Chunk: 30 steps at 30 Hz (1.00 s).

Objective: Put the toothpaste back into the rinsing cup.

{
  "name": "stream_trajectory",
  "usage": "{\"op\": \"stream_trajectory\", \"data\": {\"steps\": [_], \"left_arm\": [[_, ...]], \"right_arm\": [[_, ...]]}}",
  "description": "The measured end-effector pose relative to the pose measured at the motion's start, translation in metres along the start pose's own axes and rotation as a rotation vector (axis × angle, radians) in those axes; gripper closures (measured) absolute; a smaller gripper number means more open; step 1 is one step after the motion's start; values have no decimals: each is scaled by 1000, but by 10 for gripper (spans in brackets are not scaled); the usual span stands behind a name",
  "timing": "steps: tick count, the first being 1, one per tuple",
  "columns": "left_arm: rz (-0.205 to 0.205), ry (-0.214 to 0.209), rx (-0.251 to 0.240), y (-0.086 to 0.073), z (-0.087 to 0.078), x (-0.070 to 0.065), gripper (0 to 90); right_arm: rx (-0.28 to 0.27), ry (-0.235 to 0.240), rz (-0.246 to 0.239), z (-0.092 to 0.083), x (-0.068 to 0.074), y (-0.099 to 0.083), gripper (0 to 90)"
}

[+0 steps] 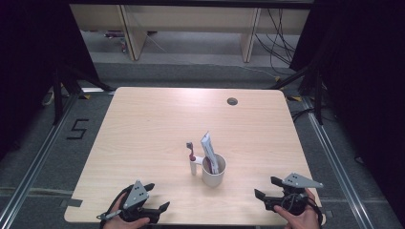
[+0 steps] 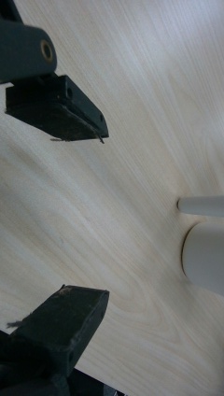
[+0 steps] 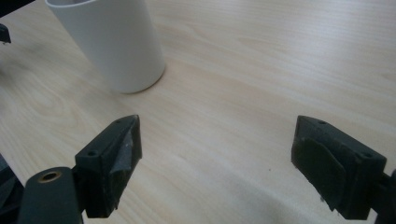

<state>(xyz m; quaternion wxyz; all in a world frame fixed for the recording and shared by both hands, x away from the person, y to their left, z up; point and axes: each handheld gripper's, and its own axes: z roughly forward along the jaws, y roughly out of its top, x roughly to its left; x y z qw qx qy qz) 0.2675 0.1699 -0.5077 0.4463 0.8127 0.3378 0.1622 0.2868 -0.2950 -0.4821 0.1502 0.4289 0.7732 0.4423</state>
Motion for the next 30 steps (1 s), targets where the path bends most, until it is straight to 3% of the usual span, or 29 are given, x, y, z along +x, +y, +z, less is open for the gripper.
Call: {"op": "stream_trajectory", "data": {"steps": [2, 6, 7, 8, 9, 10, 13, 14, 16, 17, 19, 23, 25, 27, 29, 30], "left_arm": [[2, 1, 4, 0, 0, 0, 179], [4, 0, 3, 0, 0, 0, 179], [3, -1, 2, 0, 0, 0, 179], [3, 0, 2, 0, 0, 0, 179], [3, 2, 4, 0, 0, 0, 179], [2, 0, 2, 0, 0, 0, 179], [3, 3, 4, 0, 0, 0, 179], [4, 4, 4, 0, 0, 0, 179], [4, 5, 5, 0, 0, 0, 179], [5, 5, 5, 0, 0, 0, 179], [6, 3, 4, 0, 0, 0, 179], [-2, 5, -4, 0, 0, -1, 179], [-2, 4, -4, 0, 0, -1, 179], [5, 1, 1, 0, 0, 0, 179], [-2, 1, -5, 0, 1, -1, 179], [-1, 4, -3, 0, 0, -1, 179]], "right_arm": [[17, 0, 17, -1, 2, -3, 173], [28, -20, 3, -3, 3, -8, 175], [32, -7, 36, -3, 5, -9, 176], [27, -25, -7, -3, 3, -10, 176], [47, -21, 40, -5, 7, -11, 177], [27, -22, -7, -4, 4, -12, 177], [32, -29, -14, -5, 3, -15, 177], [33, -13, -12, -4, 3, -16, 176], [55, -26, 16, -7, 6, -17, 177], [45, -24, -11, -7, 5, -18, 177], [56, -32, -16, -8, 5, -18, 176], [63, -23, 12, -8, 8, -20, 174], [55, -30, -23, -9, 6, -21, 174], [65, -30, -24, -8, 6, -21, 173], [72, -29, 5, -10, 8, -22, 173], [67, -37, -25, -10, 6, -22, 173]]}}
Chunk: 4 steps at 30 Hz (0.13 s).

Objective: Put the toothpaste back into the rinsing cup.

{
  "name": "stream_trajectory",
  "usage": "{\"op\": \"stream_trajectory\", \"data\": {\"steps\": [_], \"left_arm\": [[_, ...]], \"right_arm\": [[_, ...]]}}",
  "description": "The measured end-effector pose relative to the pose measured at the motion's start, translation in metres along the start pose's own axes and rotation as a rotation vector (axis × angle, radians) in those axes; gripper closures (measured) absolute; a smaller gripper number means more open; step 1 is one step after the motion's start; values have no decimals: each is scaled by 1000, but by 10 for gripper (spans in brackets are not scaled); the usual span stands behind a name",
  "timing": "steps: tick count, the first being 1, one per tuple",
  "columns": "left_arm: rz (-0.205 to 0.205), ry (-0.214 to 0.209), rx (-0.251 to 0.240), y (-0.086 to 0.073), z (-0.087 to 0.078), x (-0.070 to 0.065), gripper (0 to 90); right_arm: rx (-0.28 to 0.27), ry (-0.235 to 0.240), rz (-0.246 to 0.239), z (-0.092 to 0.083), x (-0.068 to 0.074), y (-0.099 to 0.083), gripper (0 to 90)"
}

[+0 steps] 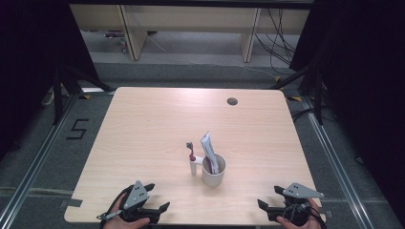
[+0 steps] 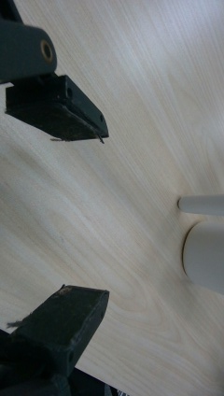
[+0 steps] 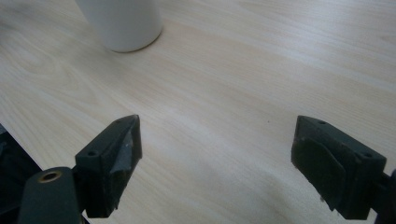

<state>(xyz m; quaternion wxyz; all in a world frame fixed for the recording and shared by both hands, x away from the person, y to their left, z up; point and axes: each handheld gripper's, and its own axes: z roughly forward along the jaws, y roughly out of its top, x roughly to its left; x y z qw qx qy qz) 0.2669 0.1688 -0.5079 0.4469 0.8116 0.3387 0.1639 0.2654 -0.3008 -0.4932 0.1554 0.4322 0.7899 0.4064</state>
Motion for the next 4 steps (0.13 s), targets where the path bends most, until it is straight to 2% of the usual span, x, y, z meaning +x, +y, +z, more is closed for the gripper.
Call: {"op": "stream_trajectory", "data": {"steps": [4], "left_arm": [[7, -3, 5, 0, 0, 1, 179]], "right_arm": [[-1, 0, -2, 0, -1, 0, 173]]}}
